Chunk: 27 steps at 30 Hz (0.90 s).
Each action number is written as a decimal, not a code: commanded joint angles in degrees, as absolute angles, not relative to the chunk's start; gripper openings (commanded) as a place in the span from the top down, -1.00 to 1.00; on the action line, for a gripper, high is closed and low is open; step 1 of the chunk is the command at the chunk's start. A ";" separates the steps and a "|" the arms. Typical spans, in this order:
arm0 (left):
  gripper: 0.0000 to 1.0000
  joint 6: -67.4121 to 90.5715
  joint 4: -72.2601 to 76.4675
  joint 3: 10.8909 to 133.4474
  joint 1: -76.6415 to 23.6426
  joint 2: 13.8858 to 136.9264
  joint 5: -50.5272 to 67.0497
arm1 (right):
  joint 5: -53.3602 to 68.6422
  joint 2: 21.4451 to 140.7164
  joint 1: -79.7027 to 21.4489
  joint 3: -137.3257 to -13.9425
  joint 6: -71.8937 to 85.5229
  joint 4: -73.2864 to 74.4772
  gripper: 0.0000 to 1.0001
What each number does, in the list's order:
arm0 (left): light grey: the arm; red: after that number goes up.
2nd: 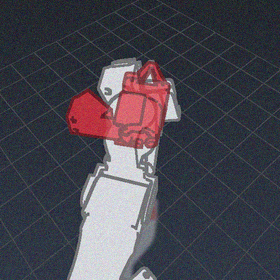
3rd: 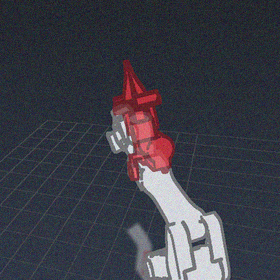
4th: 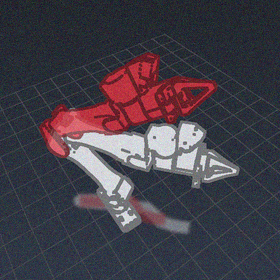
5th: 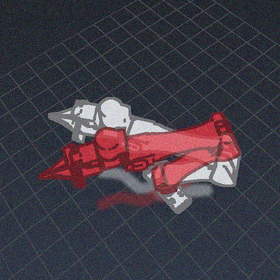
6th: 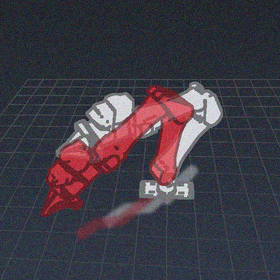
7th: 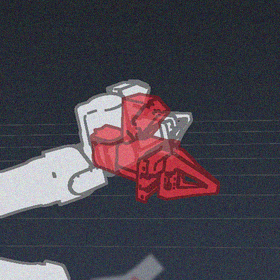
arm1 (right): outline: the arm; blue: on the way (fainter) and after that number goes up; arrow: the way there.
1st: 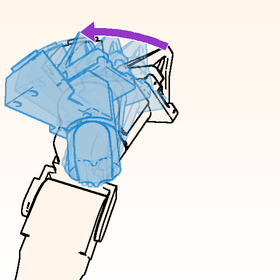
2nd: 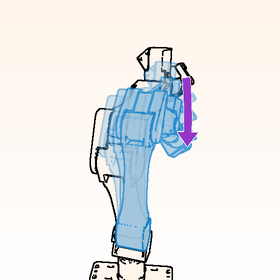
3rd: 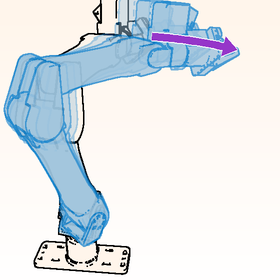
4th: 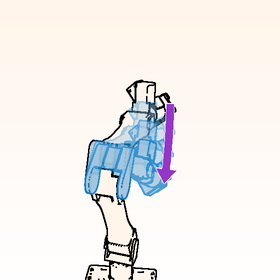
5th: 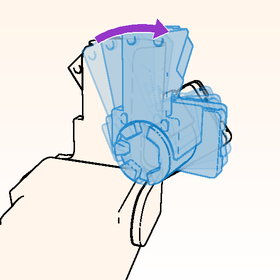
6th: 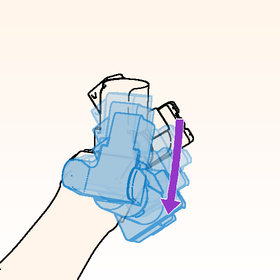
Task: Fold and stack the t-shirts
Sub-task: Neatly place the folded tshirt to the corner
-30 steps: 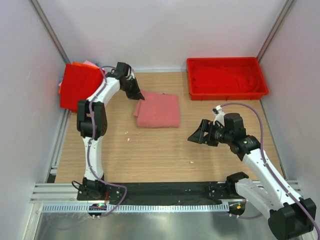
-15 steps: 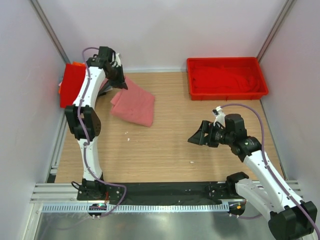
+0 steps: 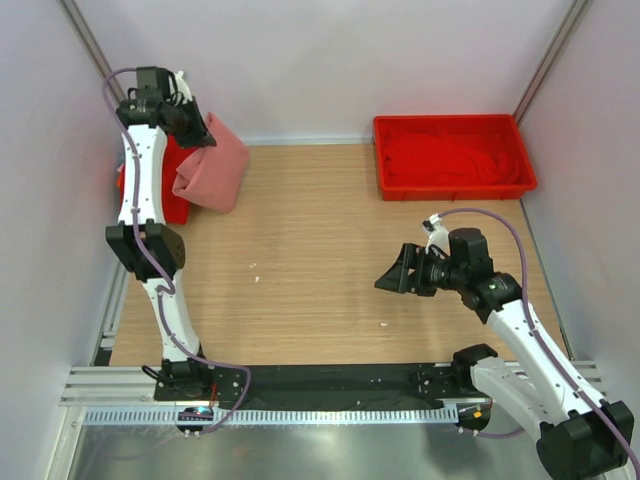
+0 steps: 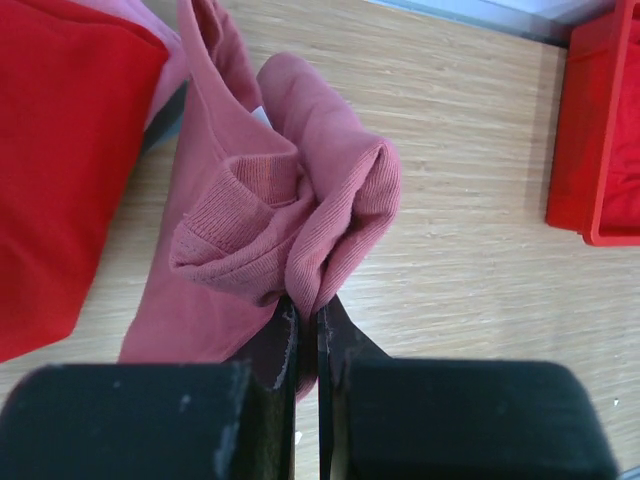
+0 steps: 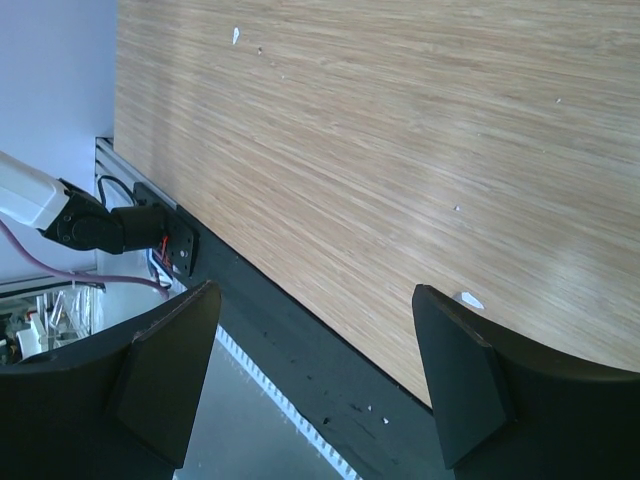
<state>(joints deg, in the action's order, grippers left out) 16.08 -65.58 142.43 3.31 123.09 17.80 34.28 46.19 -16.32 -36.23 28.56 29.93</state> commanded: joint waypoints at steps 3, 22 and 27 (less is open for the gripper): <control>1.00 16.96 -63.11 146.33 6.41 121.64 24.17 | 36.21 47.19 -16.35 -37.53 27.86 29.00 -0.67; 1.00 18.02 -59.33 149.32 15.99 116.46 25.66 | 37.27 50.71 -16.52 -36.65 28.30 28.48 -0.67; 1.00 18.81 -57.31 150.03 18.36 115.14 26.46 | 37.35 51.94 -16.87 -36.21 28.39 28.48 -0.67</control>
